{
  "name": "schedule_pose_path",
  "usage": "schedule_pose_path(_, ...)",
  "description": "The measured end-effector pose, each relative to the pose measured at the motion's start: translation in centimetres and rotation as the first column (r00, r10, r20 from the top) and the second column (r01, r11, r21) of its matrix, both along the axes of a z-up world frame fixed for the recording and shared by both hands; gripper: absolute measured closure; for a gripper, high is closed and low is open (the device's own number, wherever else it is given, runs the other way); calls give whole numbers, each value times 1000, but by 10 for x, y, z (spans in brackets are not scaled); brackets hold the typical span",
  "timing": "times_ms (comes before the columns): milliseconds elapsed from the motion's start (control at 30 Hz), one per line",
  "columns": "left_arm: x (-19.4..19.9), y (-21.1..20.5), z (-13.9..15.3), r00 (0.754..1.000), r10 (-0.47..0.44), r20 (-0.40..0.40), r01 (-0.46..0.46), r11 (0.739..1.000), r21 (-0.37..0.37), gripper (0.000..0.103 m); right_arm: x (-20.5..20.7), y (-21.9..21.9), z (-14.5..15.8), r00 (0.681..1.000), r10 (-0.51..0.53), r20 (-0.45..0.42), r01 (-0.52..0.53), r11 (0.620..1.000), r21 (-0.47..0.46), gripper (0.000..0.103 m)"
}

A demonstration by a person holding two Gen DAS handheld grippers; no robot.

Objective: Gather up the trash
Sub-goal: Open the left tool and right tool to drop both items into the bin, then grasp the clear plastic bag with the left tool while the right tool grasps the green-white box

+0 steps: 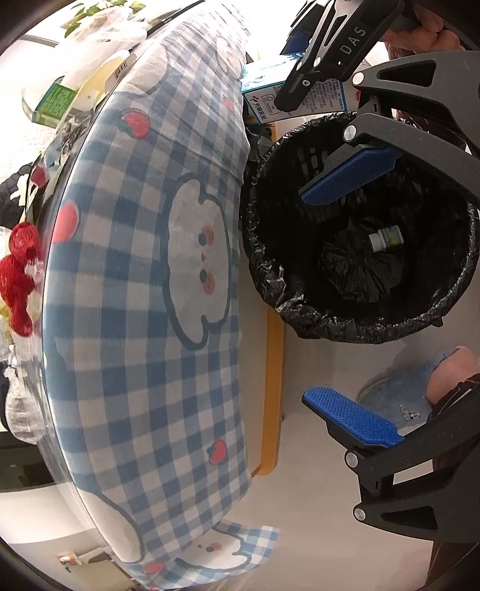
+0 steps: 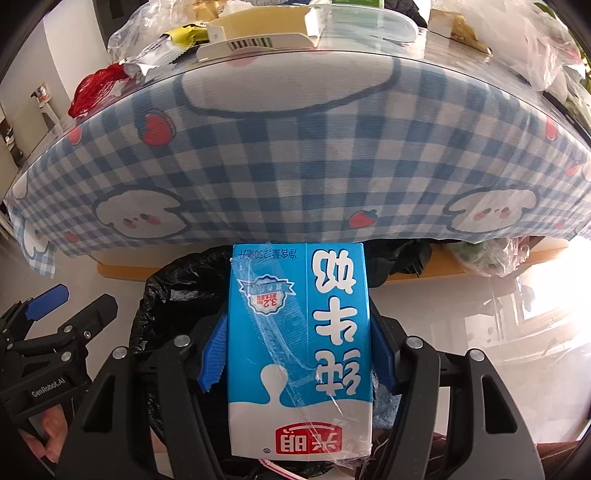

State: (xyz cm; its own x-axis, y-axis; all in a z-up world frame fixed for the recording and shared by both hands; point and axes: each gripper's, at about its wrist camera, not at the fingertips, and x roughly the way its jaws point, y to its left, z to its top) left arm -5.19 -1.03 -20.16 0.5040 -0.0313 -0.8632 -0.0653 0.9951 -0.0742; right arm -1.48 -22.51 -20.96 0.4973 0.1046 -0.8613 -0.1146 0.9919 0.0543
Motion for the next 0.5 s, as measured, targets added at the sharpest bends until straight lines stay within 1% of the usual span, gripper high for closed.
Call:
schedule_pose_path(133, -3, 3, 2, 1000, 7, 2, -7, 1000, -1, 6, -2, 4, -1, 1000, 8, -5, -8, 1000, -3, 41)
schedule_pose_path(233, -3, 5, 6, 1000, 11, 14, -11, 1000, -3, 6, -3, 2, 8, 1000, 6, 12, -6, 1000, 0, 39)
schedule_pose_path(267, -3, 6, 9, 1000, 12, 20, -12, 1000, -2, 6, -3, 1, 12, 1000, 8, 19, -8, 1000, 4, 33)
schedule_pose_path(333, -2, 8, 16, 999, 16, 32, -16, 1000, -8, 6, -5, -2, 21, 999, 6, 40, -6, 1000, 7, 29)
schedule_pose_path(400, 0, 9, 25, 999, 20, 39, -19, 1000, -7, 6, -5, -5, 30, 999, 0, 47, 0, 1000, 14, 22)
schedule_pose_path(467, 2, 11, 36, 999, 24, 48, -24, 1000, -8, 6, -6, -9, 42, 998, -4, 64, 2, 1000, 28, 18)
schedule_pose_path(500, 3, 12, 41, 998, 26, 51, -26, 1000, -5, 6, -7, -10, 51, 997, -2, 75, -1, 999, 33, 14)
